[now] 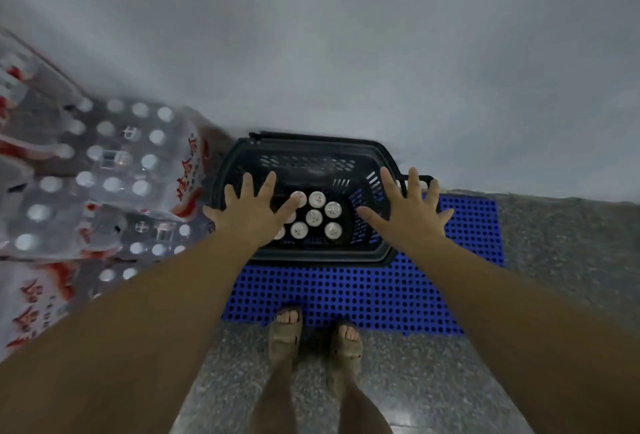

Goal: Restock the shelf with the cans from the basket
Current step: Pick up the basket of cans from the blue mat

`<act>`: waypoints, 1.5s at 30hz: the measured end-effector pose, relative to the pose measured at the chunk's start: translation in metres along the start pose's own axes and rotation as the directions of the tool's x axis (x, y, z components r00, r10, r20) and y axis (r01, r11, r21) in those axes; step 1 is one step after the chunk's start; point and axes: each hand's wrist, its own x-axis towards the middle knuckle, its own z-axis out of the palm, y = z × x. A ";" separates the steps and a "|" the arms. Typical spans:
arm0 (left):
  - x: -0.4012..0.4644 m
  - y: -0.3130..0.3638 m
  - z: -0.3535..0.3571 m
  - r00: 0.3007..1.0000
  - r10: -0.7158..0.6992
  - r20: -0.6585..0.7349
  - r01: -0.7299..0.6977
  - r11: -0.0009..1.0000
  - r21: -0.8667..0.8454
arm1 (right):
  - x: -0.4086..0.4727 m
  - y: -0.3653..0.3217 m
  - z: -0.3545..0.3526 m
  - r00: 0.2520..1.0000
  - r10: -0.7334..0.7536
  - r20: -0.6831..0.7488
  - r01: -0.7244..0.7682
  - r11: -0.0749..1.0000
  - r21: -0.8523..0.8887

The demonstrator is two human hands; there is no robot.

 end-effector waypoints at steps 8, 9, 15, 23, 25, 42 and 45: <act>0.130 -0.029 0.059 0.997 -0.032 0.076 0.030 0.999 0.032 | 0.115 -0.023 0.081 0.995 0.066 0.077 -0.066 0.998 0.006; 0.141 -0.034 0.067 0.996 -0.044 0.083 0.041 0.999 0.033 | 0.125 -0.023 0.093 0.992 0.084 0.093 -0.084 0.996 0.002; 0.195 -0.071 0.106 0.990 -0.140 0.025 0.137 0.987 0.085 | 0.169 0.001 0.144 0.947 0.270 0.175 -0.274 0.962 0.000; 0.218 -0.093 0.127 0.948 -0.137 -0.289 0.180 0.975 0.127 | 0.200 0.034 0.171 0.911 0.413 -0.020 -0.412 0.910 0.041; 0.217 -0.101 0.128 0.946 -0.122 -0.301 0.168 0.977 0.131 | 0.200 0.037 0.175 0.911 0.404 -0.089 -0.402 0.915 0.037; 0.217 -0.110 0.125 0.933 -0.081 -0.350 0.136 0.981 0.135 | 0.211 0.039 0.182 0.859 0.483 -0.173 -0.488 0.873 0.015; 0.217 -0.108 0.124 0.932 -0.085 -0.354 0.141 0.980 0.137 | 0.212 0.037 0.188 0.856 0.481 -0.188 -0.490 0.872 -0.004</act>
